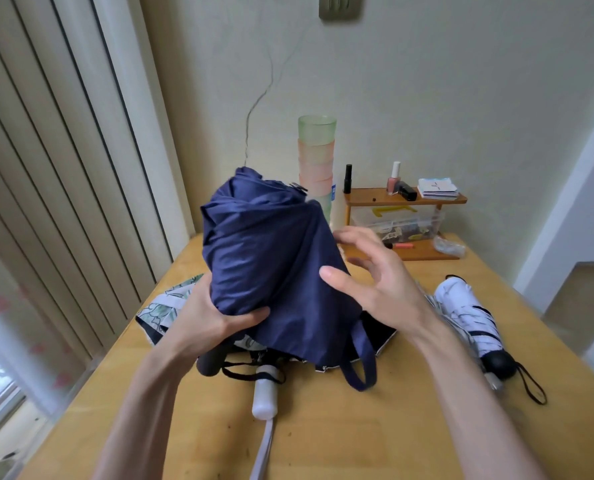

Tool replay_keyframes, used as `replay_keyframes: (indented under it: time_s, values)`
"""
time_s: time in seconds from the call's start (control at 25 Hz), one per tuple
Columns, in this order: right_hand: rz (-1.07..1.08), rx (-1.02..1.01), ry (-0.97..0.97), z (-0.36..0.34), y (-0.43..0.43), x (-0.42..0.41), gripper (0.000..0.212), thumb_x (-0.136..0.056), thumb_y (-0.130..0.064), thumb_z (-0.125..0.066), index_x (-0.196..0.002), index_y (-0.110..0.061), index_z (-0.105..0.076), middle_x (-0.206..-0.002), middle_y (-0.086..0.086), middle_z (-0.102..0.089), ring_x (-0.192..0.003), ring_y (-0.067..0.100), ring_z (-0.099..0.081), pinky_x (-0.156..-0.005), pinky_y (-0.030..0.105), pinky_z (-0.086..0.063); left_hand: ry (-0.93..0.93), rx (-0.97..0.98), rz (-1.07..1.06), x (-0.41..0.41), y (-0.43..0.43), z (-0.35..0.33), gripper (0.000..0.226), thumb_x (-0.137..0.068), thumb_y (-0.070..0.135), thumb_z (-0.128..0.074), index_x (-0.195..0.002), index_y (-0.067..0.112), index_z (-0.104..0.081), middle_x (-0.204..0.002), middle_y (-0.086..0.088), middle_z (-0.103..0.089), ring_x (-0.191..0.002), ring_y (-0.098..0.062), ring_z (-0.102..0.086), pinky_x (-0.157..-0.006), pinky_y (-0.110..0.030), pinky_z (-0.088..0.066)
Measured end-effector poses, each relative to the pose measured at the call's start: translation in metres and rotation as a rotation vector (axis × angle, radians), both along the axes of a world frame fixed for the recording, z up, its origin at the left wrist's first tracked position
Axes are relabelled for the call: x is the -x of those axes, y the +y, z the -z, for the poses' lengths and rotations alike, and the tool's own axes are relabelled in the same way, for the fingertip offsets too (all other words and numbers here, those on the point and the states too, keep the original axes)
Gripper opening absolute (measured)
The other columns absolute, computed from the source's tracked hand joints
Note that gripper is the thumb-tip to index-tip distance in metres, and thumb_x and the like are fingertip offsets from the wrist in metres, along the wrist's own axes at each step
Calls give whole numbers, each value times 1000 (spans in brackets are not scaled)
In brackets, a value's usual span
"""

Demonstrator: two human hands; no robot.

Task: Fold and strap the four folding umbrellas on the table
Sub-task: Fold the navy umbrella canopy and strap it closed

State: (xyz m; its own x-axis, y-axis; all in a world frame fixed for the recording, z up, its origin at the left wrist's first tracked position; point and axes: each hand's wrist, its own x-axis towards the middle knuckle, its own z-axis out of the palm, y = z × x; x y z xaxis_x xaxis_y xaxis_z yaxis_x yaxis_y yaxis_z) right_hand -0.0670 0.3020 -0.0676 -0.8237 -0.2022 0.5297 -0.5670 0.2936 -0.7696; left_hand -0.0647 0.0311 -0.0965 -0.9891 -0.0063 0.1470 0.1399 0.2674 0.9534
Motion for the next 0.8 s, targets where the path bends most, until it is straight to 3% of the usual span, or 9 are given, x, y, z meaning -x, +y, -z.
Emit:
replay_keyframes:
  time_s: [0.16, 0.24, 0.32, 0.4, 0.48, 0.56, 0.64, 0.72, 0.8]
  values:
    - [-37, 79, 16, 1, -5, 1, 39, -88, -29, -82, -124, -22, -69, -134, 1, -59, -133, 20, -58, -111, 42, -49, 40, 18, 23, -2, 10, -1, 65, -64, 12, -99, -113, 29, -60, -110, 8, -73, -89, 5, -71, -69, -12, -55]
    - [-14, -5, -44, 1, -3, 0, 31, -90, -39, -83, -114, -21, -77, -132, -7, -60, -129, 11, -59, -109, 31, -47, 29, -27, 23, -3, 11, -1, 69, -59, 19, -103, -113, 26, -62, -106, 8, -74, -89, 0, -73, -67, -15, -57]
    - [57, -119, -106, 2, 3, -1, 36, -85, -56, -79, -105, -26, -82, -126, -16, -62, -123, 1, -60, -104, 24, -45, 21, -82, 6, -3, 9, -2, 78, -49, 31, -107, -112, 27, -62, -101, 10, -76, -92, -5, -74, -71, -21, -59]
    - [134, -218, -112, 3, 17, 0, 34, -82, -61, -76, -91, -28, -81, -110, -14, -70, -109, 5, -65, -100, 30, -50, 28, -117, -36, 0, 2, -2, 80, -44, 42, -101, -112, 28, -63, -102, 15, -76, -97, -8, -74, -81, -31, -60]
    - [132, -211, -109, 1, 31, 0, 23, -85, -49, -80, -80, -27, -77, -93, -8, -76, -95, 11, -70, -94, 35, -55, 24, -160, -66, 3, -4, -1, 87, -38, 48, -99, -114, 26, -63, -106, 8, -77, -98, -12, -75, -82, -35, -60]
    - [54, -77, -109, 0, 36, 0, 17, -86, -36, -81, -81, -21, -76, -88, -2, -78, -90, 14, -74, -90, 32, -57, 2, -213, -76, 3, -6, -1, 93, -35, 48, -99, -117, 25, -62, -109, 5, -75, -96, -12, -76, -78, -31, -59]
    - [-47, 77, -122, 1, 34, 1, 15, -87, -30, -79, -86, -15, -75, -99, 6, -78, -101, 16, -75, -92, 27, -55, -5, -231, -69, 2, -3, -2, 87, -39, 42, -100, -115, 25, -61, -103, 7, -76, -89, -10, -76, -71, -27, -58]
    - [-149, 167, -161, -1, 25, -2, 16, -89, -25, -77, -100, -14, -74, -120, 3, -76, -119, 15, -71, -96, 26, -55, -14, -253, -56, 2, -1, -3, 77, -48, 37, -99, -114, 24, -61, -96, 9, -77, -87, -11, -76, -65, -24, -58]
    - [-217, 132, -189, -1, 19, -2, 31, -92, -21, -75, -121, -11, -72, -131, 1, -72, -127, 16, -66, -102, 32, -56, -20, -267, -41, 1, 0, -2, 77, -49, 35, -98, -115, 22, -62, -97, 9, -78, -87, -11, -77, -63, -21, -58]
